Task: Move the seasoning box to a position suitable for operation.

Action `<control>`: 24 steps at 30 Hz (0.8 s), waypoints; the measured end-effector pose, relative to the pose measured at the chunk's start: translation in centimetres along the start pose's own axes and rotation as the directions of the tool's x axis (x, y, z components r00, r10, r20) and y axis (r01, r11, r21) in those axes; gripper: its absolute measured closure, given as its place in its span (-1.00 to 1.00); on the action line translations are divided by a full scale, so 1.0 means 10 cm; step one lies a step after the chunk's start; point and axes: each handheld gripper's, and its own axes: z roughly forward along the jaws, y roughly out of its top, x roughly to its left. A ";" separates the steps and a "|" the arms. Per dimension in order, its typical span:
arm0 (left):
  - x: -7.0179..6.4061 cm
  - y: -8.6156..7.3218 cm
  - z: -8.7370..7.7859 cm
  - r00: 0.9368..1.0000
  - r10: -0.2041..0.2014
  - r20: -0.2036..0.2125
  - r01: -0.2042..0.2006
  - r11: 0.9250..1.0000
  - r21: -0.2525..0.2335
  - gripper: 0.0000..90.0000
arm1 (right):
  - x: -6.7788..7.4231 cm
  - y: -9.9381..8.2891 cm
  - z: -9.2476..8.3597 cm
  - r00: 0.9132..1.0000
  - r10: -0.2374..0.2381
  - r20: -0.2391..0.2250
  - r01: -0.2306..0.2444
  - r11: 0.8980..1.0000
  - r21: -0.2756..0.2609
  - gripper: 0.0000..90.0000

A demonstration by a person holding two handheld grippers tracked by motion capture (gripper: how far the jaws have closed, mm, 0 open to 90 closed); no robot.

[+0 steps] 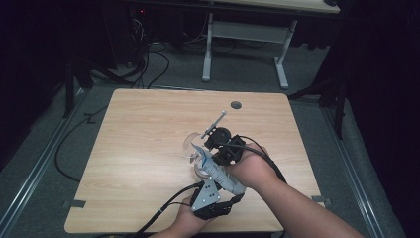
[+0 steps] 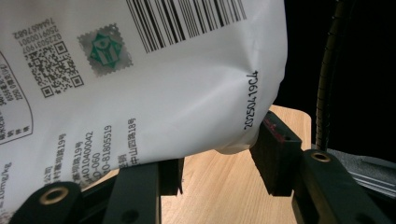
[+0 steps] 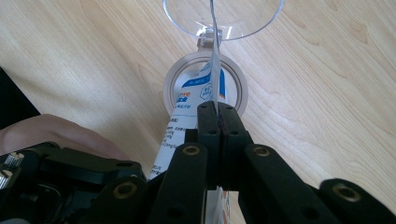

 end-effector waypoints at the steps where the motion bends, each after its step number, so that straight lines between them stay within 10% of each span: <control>1: 0.00 0.00 0.00 1.000 0.000 0.000 0.000 1.000 0.000 0.28 | 0.00 0.00 0.00 1.000 0.000 0.000 0.000 1.000 -0.001 1.00; 24: 0.00 -0.04 -0.01 1.000 0.002 -0.002 -0.002 1.000 0.004 0.27 | 0.00 -0.02 -0.01 1.000 0.005 -0.006 -0.005 1.000 -0.002 1.00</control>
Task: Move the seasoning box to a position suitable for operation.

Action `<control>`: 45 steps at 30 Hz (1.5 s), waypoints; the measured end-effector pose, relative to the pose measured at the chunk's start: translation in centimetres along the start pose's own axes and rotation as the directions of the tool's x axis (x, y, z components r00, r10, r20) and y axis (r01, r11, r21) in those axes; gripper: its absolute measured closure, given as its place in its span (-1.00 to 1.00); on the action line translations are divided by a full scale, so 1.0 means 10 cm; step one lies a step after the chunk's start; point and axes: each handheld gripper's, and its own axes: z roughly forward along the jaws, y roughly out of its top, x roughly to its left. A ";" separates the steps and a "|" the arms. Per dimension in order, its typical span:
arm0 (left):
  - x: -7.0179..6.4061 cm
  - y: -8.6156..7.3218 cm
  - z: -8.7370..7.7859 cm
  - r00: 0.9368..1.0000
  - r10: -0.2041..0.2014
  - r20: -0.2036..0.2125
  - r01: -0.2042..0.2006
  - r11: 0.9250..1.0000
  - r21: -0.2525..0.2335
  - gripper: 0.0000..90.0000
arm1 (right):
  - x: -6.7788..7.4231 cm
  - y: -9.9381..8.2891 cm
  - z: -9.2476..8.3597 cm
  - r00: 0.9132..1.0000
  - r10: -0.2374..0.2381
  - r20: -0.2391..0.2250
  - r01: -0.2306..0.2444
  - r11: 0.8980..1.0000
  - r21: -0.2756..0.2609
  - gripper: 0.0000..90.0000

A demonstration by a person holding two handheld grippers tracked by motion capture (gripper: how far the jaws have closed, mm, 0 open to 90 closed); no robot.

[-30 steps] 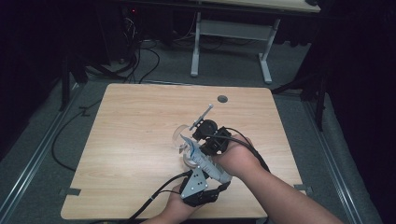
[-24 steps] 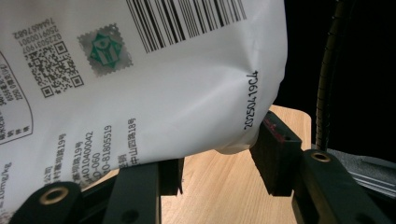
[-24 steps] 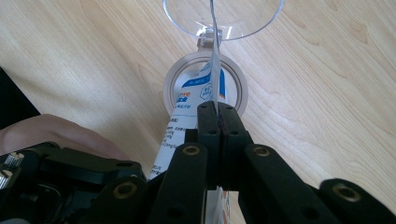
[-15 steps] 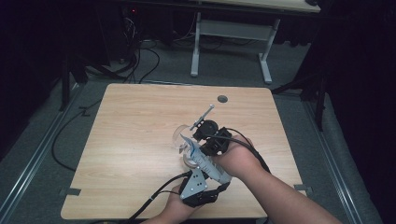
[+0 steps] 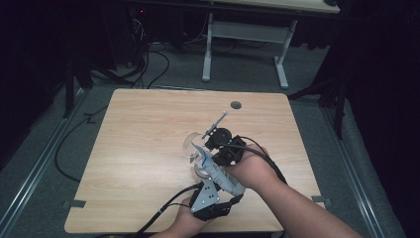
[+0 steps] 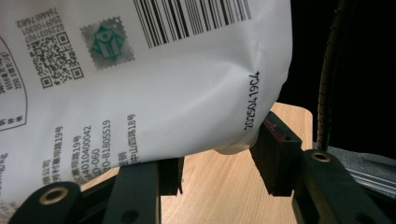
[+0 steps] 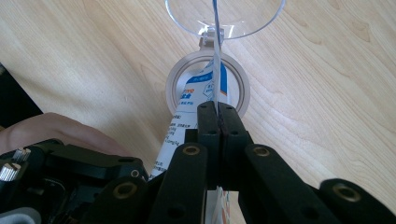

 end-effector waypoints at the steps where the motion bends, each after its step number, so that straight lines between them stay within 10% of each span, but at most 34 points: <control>1: 0.00 0.00 0.00 1.000 -0.001 0.000 0.001 1.000 0.000 0.27 | 0.00 0.00 0.00 1.000 0.004 0.000 -0.004 1.000 0.000 1.00; 45: 0.06 -0.27 0.05 1.000 -0.009 -0.010 0.010 0.997 0.071 0.28 | -0.02 -0.15 -0.03 0.999 0.034 -0.014 -0.033 0.999 0.019 0.99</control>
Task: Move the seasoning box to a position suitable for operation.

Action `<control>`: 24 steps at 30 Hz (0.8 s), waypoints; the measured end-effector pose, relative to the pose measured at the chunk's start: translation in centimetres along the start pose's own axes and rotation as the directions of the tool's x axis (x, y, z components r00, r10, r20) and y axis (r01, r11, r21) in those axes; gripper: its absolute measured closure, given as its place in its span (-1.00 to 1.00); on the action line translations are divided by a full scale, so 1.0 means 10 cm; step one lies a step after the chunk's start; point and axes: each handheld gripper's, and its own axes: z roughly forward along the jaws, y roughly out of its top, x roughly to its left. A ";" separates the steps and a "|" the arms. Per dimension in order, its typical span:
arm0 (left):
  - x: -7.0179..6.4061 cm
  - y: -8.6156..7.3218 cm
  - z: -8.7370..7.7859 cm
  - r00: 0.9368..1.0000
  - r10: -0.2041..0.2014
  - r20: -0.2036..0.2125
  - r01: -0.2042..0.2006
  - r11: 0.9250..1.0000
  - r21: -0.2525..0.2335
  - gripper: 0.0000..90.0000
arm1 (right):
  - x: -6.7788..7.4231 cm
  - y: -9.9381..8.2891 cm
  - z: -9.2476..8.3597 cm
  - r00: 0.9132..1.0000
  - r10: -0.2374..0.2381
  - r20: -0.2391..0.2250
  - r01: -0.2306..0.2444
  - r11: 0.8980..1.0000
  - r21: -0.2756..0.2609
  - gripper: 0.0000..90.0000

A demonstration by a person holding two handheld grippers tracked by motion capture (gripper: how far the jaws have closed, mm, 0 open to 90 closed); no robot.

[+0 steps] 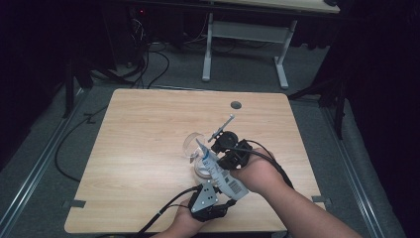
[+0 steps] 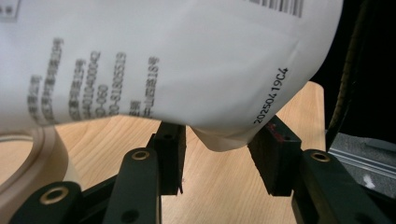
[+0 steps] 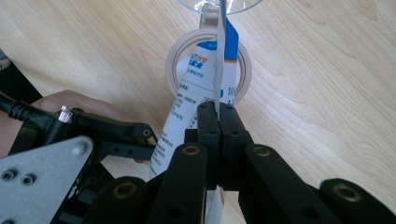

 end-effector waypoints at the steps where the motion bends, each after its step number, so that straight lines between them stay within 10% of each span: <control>1: 0.01 -0.01 0.00 1.000 -0.002 -0.002 0.002 1.000 0.003 0.28 | 0.00 0.00 0.00 1.000 0.002 0.000 -0.002 1.000 0.001 0.99; 24: 0.04 -0.11 0.03 1.000 -0.002 -0.007 0.002 1.000 0.017 0.15 | -0.03 -0.02 0.02 1.000 0.018 -0.002 -0.018 1.000 0.000 1.00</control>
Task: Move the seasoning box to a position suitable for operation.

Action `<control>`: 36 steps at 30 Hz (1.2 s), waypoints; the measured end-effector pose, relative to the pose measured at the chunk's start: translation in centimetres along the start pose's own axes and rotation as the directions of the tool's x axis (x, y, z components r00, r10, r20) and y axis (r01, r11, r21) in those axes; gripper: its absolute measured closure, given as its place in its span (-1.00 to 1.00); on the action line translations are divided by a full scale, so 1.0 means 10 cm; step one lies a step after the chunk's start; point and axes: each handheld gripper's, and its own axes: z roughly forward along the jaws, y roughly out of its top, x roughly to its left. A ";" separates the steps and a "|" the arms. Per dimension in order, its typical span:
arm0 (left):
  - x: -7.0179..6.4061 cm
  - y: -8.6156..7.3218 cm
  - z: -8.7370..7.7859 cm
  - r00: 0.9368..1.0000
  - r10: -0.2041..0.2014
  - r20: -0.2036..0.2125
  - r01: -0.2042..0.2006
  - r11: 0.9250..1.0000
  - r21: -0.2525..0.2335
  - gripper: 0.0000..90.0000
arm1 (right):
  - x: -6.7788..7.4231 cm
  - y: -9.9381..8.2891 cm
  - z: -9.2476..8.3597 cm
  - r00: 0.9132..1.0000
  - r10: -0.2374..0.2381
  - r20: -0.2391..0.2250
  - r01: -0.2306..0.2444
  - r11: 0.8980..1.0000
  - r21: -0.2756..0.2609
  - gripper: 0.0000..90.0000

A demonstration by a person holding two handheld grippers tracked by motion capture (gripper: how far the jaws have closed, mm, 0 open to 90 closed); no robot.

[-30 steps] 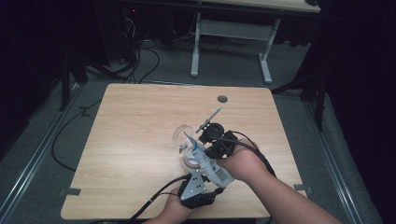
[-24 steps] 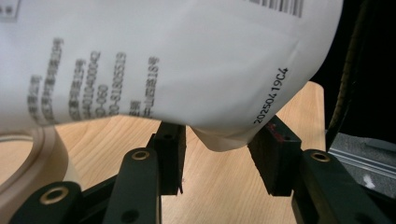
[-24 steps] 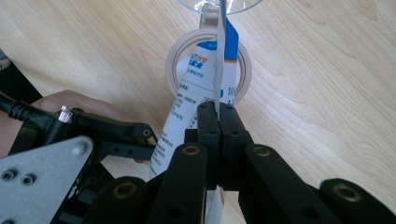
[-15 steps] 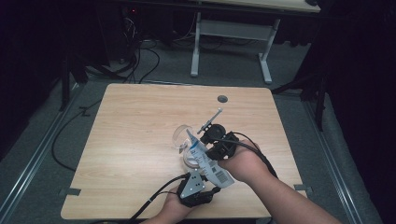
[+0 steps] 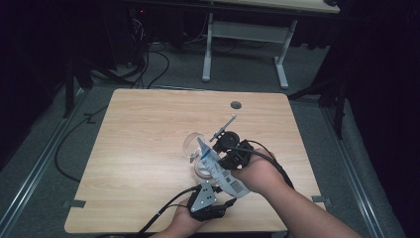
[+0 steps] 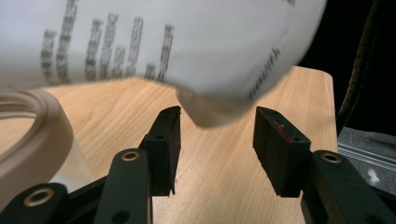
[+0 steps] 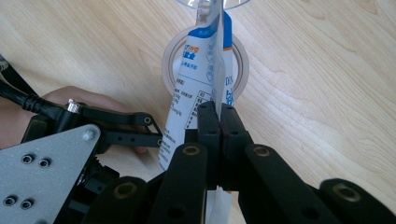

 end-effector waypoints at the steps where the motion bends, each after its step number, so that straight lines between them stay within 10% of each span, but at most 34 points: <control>1: 0.00 -0.01 0.00 1.000 0.002 0.001 -0.002 1.000 0.005 0.15 | 0.00 0.00 -0.01 1.000 0.005 0.002 -0.005 1.000 0.003 1.00; 27: 0.19 -0.17 -0.50 0.999 -0.009 -0.038 0.008 1.000 -0.015 0.18 | 0.00 -0.03 0.00 1.000 -0.003 -0.002 0.003 1.000 -0.007 1.00; 36: 0.52 -0.28 -0.83 0.992 -0.050 -0.114 0.050 0.999 0.000 0.17 | -0.01 -0.07 0.03 1.000 0.000 -0.001 0.000 1.000 -0.004 1.00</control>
